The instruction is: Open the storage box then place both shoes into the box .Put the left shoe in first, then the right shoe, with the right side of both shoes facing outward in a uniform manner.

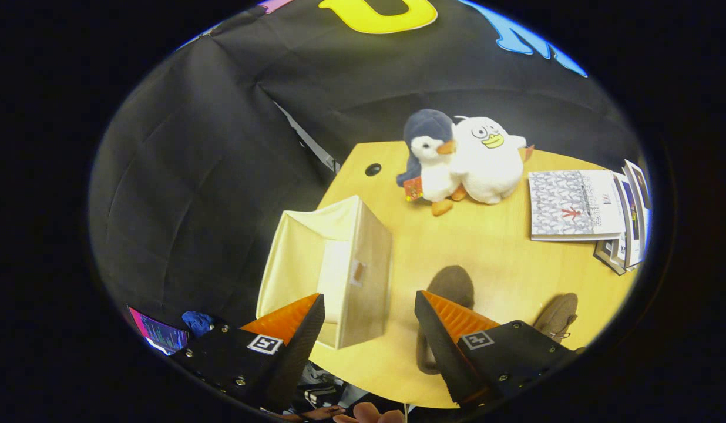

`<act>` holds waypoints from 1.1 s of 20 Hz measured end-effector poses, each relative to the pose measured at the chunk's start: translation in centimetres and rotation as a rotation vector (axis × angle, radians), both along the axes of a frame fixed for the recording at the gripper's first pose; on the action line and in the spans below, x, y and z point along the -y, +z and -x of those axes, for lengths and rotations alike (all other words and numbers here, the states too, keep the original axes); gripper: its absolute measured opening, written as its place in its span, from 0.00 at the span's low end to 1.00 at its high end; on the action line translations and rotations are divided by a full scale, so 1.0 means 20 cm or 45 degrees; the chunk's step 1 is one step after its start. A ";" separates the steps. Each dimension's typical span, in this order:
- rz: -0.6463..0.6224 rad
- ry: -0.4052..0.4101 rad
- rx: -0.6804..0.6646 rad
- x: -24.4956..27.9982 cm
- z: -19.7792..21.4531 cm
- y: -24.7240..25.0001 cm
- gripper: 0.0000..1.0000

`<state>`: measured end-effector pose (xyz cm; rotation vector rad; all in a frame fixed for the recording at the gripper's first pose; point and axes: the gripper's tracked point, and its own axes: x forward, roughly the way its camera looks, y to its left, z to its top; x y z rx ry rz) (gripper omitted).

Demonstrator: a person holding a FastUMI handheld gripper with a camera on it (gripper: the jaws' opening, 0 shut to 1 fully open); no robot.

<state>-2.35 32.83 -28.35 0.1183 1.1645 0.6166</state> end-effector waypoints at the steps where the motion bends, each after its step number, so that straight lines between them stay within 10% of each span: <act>1: 0.033 -0.009 -0.029 0.06 0.01 -0.05 0.94; 22: 0.379 0.082 -0.307 0.46 0.10 -0.81 0.93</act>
